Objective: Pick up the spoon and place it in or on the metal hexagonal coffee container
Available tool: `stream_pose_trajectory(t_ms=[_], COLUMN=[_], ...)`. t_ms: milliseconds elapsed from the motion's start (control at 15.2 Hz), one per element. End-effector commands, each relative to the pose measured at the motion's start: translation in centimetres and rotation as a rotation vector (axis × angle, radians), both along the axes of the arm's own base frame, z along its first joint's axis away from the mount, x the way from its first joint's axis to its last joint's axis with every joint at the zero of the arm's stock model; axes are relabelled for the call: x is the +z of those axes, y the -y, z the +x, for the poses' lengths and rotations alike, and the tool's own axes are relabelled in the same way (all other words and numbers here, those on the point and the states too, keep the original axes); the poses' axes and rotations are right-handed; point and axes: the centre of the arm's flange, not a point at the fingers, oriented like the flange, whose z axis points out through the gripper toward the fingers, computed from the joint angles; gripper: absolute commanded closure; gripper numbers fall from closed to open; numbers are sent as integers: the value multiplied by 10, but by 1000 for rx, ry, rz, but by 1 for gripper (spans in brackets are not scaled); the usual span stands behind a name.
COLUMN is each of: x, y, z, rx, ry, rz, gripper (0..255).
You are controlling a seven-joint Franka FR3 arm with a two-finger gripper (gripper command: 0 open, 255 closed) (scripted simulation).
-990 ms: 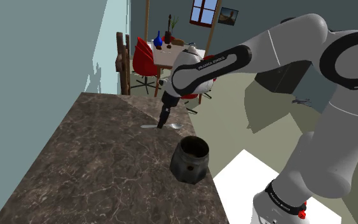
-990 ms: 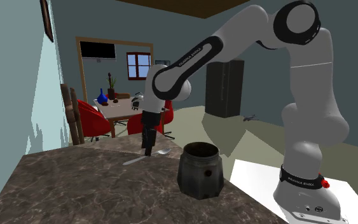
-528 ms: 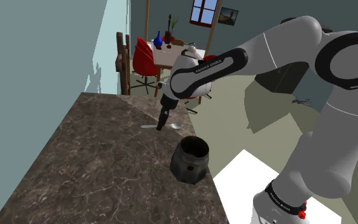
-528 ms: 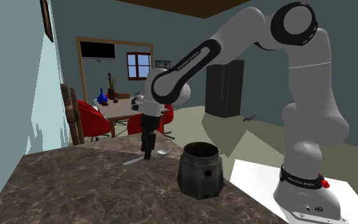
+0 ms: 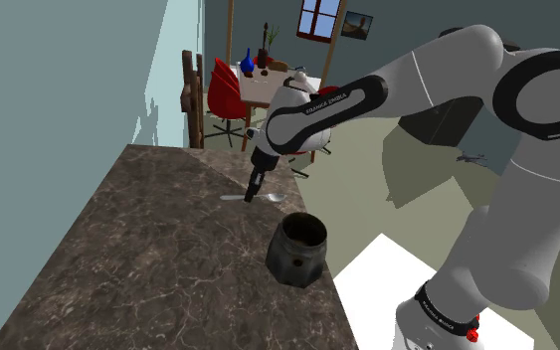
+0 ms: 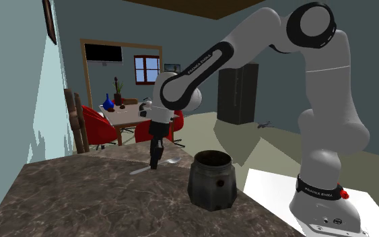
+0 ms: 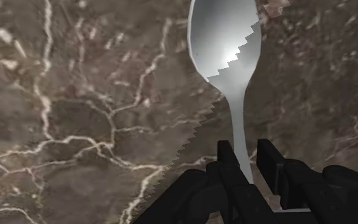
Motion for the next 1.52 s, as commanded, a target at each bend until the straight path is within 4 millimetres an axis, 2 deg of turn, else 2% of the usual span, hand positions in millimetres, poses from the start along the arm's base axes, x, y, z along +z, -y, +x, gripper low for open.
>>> stream_pose_trajectory(t_ms=[0, 198, 1452], x=[0, 0, 100], y=[0, 0, 0], z=[0, 0, 0], rx=[0, 0, 0], ry=[0, 0, 0], rz=[0, 0, 0], gripper=[255, 255, 255])
